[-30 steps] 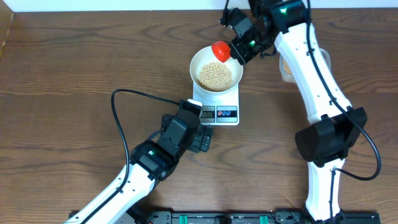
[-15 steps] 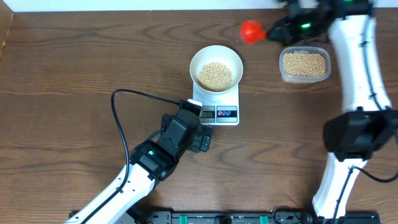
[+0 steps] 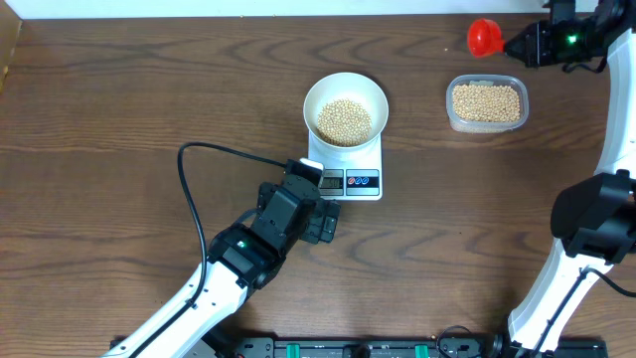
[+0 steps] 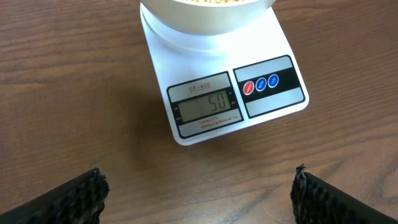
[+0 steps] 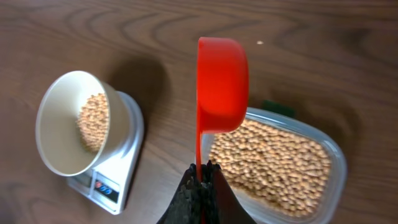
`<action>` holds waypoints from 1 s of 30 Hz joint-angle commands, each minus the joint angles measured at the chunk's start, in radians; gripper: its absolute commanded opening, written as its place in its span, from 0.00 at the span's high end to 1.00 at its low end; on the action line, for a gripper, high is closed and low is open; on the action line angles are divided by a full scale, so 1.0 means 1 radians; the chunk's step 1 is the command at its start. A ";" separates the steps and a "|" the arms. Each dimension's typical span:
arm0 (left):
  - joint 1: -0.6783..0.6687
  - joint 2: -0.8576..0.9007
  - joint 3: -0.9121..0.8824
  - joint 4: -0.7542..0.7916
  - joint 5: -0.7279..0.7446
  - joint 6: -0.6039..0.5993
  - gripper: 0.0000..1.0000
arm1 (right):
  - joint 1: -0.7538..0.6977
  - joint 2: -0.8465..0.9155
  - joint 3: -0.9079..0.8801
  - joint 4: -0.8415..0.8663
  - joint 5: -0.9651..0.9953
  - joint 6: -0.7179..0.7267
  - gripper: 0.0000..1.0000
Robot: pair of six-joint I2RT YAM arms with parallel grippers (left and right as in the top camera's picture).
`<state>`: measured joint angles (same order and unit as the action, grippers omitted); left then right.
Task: Scoop item into bowl and weigh 50g on scale
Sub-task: 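Lift the empty scoop with the right gripper away from the bowl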
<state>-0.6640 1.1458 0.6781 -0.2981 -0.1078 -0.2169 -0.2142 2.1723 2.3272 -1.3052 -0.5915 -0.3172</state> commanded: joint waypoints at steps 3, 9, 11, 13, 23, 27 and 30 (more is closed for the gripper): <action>0.000 0.005 -0.002 0.001 -0.010 -0.006 0.04 | -0.001 -0.039 0.021 0.038 0.043 0.025 0.99; 0.000 0.005 -0.002 0.001 -0.010 -0.006 0.04 | -0.001 -0.039 0.021 0.139 0.040 0.111 0.99; 0.000 0.005 -0.002 0.001 -0.010 -0.006 0.04 | -0.001 -0.039 0.021 0.168 0.032 0.134 0.99; 0.000 0.005 -0.002 0.001 -0.010 -0.006 0.04 | -0.001 -0.039 0.021 0.185 0.016 0.141 0.99; 0.000 0.005 -0.002 0.001 -0.010 -0.006 0.04 | -0.002 -0.039 0.021 0.267 -0.111 0.149 0.99; 0.000 0.005 -0.002 0.001 -0.010 -0.006 0.04 | -0.008 -0.039 0.021 0.317 -0.122 0.175 0.99; 0.000 0.005 -0.002 0.001 -0.010 -0.006 0.04 | -0.008 -0.039 0.020 0.381 -0.104 0.201 0.99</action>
<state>-0.6640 1.1458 0.6781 -0.2977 -0.1078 -0.2169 -0.2134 2.1723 2.3272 -0.9565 -0.6811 -0.1600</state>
